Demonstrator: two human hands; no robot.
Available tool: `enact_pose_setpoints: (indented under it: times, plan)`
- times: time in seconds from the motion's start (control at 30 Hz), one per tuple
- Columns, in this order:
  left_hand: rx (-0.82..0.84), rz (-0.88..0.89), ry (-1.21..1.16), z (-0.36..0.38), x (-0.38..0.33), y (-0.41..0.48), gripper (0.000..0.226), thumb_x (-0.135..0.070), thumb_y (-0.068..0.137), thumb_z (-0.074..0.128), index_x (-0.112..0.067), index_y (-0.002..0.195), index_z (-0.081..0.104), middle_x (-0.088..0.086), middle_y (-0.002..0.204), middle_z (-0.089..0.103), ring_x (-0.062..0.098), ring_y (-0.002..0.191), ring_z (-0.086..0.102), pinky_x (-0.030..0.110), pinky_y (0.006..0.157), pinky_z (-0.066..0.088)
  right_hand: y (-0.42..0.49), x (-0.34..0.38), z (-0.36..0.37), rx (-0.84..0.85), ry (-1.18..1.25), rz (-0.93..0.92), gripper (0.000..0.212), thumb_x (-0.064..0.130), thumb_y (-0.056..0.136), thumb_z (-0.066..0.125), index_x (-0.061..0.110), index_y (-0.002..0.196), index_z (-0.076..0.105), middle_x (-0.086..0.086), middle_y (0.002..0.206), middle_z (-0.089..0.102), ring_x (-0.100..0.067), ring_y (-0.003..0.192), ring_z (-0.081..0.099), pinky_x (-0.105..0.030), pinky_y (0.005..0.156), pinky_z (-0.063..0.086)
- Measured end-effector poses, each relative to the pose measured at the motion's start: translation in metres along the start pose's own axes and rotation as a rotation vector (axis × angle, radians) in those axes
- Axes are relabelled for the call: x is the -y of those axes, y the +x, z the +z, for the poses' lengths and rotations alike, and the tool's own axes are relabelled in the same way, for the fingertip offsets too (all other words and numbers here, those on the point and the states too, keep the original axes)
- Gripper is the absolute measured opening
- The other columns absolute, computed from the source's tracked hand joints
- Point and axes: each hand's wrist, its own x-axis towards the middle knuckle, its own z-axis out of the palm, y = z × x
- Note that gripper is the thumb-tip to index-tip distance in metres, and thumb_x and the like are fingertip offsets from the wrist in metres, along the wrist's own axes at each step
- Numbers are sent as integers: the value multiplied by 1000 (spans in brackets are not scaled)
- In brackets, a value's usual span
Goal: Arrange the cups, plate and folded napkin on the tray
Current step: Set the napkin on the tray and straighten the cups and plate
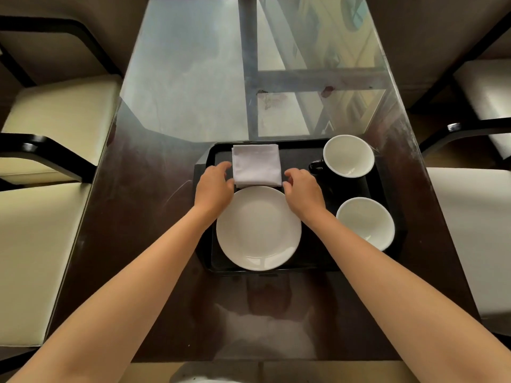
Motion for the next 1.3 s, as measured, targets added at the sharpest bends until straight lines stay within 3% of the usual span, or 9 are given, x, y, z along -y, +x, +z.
enact_pose_setpoints:
  times: [0.13,0.3,0.47,0.73,0.87,0.97,1.1,1.2,1.3]
  plan:
    - [100,28,22,9,-9,26,49,-7,89,50,-15,137,43,15,130,49,30,114,51,35,96,39,19,8,3,43,-3,-44,36,12,93,45,10,128,50,-19,120,51,-34,114,47,-42,93,43]
    - [112,54,-3,23,1,32,46,-1,86,52,-11,131,51,12,126,46,29,108,51,28,91,38,25,7,15,83,-79,-50,26,11,90,50,3,114,56,-17,114,49,-32,110,44,-37,87,41]
    - [87,88,-26,24,5,36,44,-2,87,54,-9,130,52,11,124,47,27,104,51,22,86,35,28,8,19,38,-62,-45,28,10,89,54,-1,115,57,-17,112,49,-31,107,46,-37,87,42]
    - [79,104,38,14,-5,34,45,-12,90,54,-6,134,45,14,132,45,29,114,49,34,96,40,20,16,3,87,-13,-47,39,15,91,52,4,129,50,-15,122,50,-30,115,46,-41,97,42]
    - [-67,285,-1,5,-39,29,44,-20,90,56,-9,132,48,13,131,51,27,118,48,33,98,39,6,11,-57,-82,176,-217,41,13,90,56,9,130,52,-12,123,58,-25,112,53,-33,97,42]
    - [35,386,-48,13,-74,33,49,-18,86,61,-13,133,47,11,130,53,27,117,49,31,100,36,6,-28,-119,-203,146,-122,48,14,88,58,10,135,47,-11,135,53,-25,124,47,-35,108,36]
    - [294,423,108,44,-109,43,67,-21,80,68,-14,140,38,10,142,46,28,133,34,36,110,29,12,-86,-156,58,-19,175,83,36,83,65,22,147,14,-1,157,18,-21,144,16,-44,115,21]
    - [390,427,119,65,-122,44,68,-17,76,72,-16,138,42,10,136,54,29,128,43,40,106,37,15,-111,-147,236,-45,151,104,42,73,73,22,149,4,2,159,6,-17,146,4,-39,116,14]
    - [342,446,42,73,-125,43,53,-8,76,69,-19,126,57,11,117,68,31,109,60,41,91,49,18,-122,-131,224,16,70,105,36,71,77,22,148,7,0,158,12,-16,144,10,-29,111,14]
